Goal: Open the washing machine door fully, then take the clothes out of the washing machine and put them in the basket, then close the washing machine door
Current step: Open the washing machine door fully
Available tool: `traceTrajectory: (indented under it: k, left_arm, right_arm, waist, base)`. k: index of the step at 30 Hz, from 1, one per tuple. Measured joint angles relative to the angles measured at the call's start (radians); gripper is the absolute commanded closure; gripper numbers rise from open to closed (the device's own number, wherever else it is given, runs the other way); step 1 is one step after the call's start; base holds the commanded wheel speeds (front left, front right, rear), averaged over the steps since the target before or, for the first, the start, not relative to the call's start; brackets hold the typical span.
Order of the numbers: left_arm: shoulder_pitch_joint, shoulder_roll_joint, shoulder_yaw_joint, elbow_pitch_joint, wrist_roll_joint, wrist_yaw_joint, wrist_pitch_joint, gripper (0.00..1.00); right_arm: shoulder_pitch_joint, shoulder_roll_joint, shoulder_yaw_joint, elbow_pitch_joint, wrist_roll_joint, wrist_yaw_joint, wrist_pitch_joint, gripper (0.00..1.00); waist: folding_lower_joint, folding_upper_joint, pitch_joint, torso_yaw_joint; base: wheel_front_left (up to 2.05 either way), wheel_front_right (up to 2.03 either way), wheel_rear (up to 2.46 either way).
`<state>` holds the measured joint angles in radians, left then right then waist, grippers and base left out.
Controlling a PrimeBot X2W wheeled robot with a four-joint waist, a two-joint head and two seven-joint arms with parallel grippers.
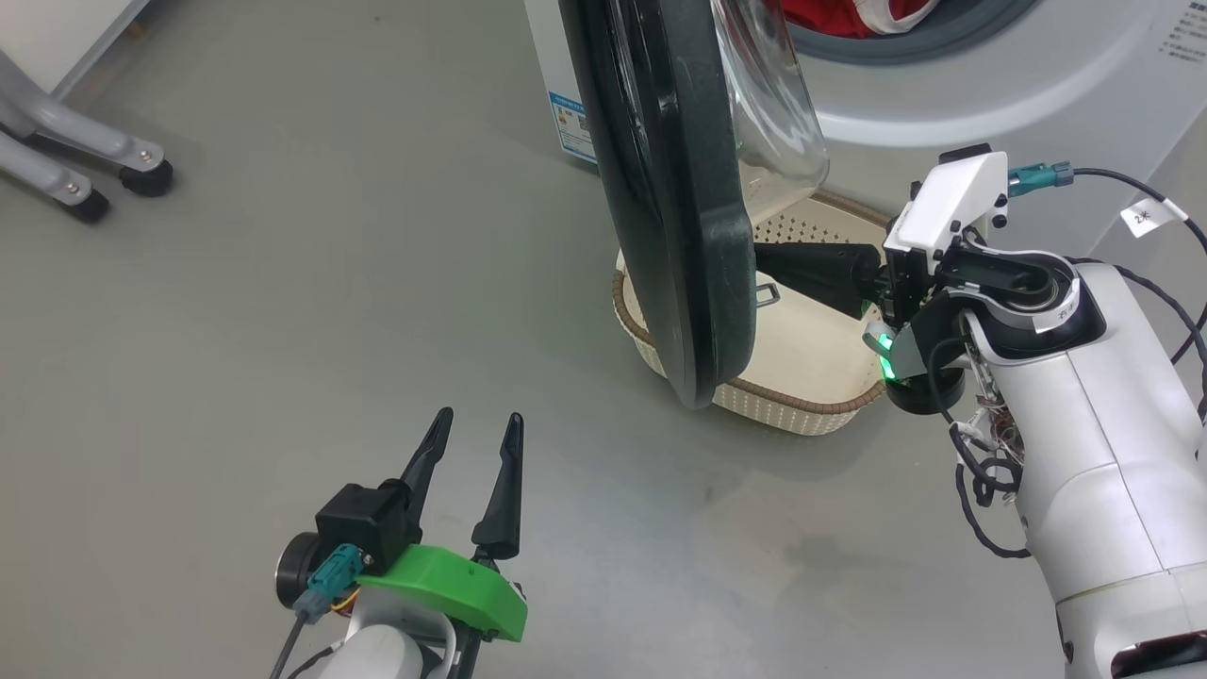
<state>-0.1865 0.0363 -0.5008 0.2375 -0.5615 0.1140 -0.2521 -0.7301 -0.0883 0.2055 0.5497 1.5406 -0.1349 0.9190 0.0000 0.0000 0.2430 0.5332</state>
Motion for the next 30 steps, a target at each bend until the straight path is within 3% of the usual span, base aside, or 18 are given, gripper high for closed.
traceTrajectory:
  k: [21,26,30]
  left_arm:
    - [0.004,0.0,0.012,-0.01,0.0,0.0,0.0,0.0]
    - [0.006,0.0,0.04,0.001,0.014,0.0,0.0,0.0]
    - [0.006,0.0,0.066,0.015,0.037,0.003,0.0,0.0]
  right_arm:
    - [0.064,0.01,0.045,-0.089,0.032,0.0,0.006,1.0]
    - [0.079,0.012,0.044,-0.119,-0.019,0.001,-0.068,1.0]
    - [0.106,-0.01,0.038,-0.156,-0.072,0.04,-0.131,1.0]
  waist:
    - [0.0,0.0,-0.001,0.005]
    - [0.0,0.0,-0.018,-0.012]
    - [0.0,0.0,-0.04,-0.034]
  base:
    - [0.0,0.0,0.0]
    - [0.0,0.0,0.0]
    - [0.0,0.0,0.0]
